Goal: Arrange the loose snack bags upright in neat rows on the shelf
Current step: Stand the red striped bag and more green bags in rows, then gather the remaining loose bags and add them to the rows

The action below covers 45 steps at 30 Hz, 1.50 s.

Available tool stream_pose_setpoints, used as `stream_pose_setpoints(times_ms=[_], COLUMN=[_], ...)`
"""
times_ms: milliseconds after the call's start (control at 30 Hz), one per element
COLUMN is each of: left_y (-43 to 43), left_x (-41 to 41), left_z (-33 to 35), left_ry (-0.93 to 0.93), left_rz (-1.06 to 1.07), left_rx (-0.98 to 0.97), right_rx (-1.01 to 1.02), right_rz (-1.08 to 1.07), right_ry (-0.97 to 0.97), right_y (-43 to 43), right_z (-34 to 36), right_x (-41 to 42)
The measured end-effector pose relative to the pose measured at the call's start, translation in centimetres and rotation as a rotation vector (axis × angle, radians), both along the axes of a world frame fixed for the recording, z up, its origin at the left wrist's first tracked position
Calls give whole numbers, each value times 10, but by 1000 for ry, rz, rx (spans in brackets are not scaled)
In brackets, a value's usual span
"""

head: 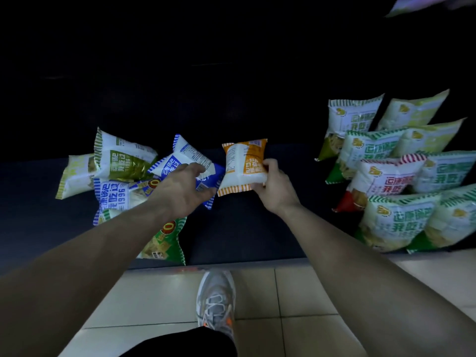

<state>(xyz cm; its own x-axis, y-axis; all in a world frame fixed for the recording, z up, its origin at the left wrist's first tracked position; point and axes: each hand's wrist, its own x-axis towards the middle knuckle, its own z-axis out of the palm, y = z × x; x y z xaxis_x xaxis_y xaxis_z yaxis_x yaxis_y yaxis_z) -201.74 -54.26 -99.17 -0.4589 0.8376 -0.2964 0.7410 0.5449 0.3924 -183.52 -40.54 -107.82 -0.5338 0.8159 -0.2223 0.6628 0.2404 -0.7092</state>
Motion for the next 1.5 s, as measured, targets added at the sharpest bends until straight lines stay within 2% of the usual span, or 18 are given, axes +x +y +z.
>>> stream_pose_setpoints(times_ms=[200, 467, 633, 833, 933, 1133, 1267, 1333, 1500], left_y=[0, 4, 6, 3, 1, 0, 4, 10, 20], left_x=[8, 9, 6, 16, 16, 12, 14, 20, 45], left_z=[10, 19, 28, 25, 24, 22, 31, 42, 68], left_ry=[7, 25, 43, 24, 26, 12, 36, 69, -21], left_rz=[-3, 7, 36, 3, -2, -5, -38, -121, -278], left_rx=[23, 55, 110, 78, 83, 81, 120, 128, 62], right_rx=[96, 379, 381, 277, 185, 150, 218, 224, 215], right_rz=[175, 102, -45, -56, -26, 174, 236, 286, 356], right_ry=[-6, 96, 125, 55, 41, -163, -175, -176, -122], right_y=[-4, -2, 16, 16, 15, 11, 9, 7, 1], right_z=[9, 40, 82, 64, 60, 65, 81, 97, 150], right_x=[13, -1, 9, 27, 24, 15, 18, 23, 49])
